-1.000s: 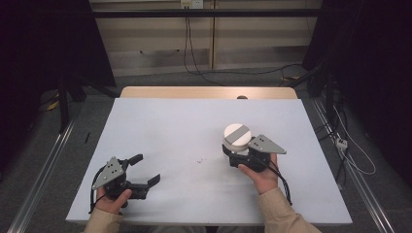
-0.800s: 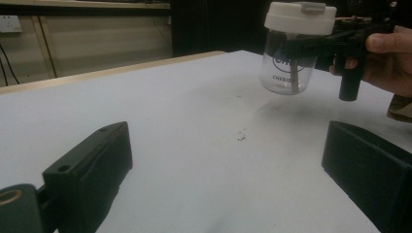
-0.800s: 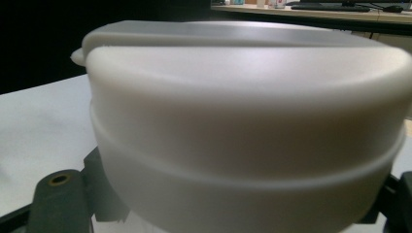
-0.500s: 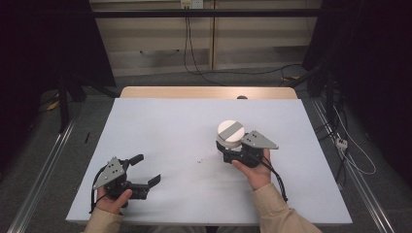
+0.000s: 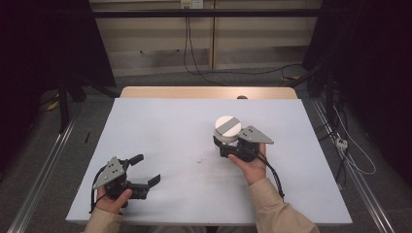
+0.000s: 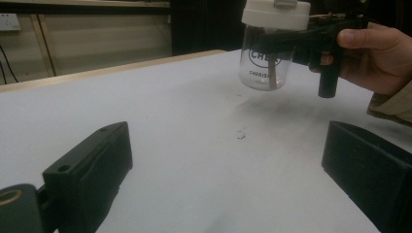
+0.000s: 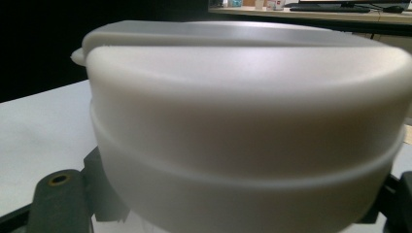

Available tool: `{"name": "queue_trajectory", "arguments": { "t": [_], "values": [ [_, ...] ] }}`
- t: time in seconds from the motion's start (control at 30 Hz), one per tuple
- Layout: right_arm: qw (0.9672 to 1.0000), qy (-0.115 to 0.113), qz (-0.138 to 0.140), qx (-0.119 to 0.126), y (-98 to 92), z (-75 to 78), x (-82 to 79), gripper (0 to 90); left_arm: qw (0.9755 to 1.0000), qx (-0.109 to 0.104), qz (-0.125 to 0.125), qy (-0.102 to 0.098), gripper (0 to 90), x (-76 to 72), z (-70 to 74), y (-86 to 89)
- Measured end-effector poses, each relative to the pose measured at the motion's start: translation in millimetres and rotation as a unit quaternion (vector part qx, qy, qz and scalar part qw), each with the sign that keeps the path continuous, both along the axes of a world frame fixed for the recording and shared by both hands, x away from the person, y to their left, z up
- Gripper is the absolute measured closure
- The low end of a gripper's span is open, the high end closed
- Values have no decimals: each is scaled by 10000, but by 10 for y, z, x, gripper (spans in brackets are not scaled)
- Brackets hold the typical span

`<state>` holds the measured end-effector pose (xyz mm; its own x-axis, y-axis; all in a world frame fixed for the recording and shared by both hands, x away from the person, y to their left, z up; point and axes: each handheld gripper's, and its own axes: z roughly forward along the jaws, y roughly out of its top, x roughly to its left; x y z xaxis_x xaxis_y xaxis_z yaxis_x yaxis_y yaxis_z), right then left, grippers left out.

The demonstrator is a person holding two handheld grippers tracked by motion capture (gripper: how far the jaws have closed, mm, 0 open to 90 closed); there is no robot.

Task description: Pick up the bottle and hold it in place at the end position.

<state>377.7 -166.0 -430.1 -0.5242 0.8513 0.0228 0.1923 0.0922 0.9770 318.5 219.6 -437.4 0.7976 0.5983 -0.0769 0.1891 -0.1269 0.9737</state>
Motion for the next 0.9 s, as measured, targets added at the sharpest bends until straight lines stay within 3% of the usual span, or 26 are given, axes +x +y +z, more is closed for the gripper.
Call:
{"name": "queue_trajectory", "arguments": {
  "t": [0.9],
  "values": [
    [9998,152,76,-86,222,-135,264,186,10000,-34,-3,25,39,5,-4,2]
  ]
}}
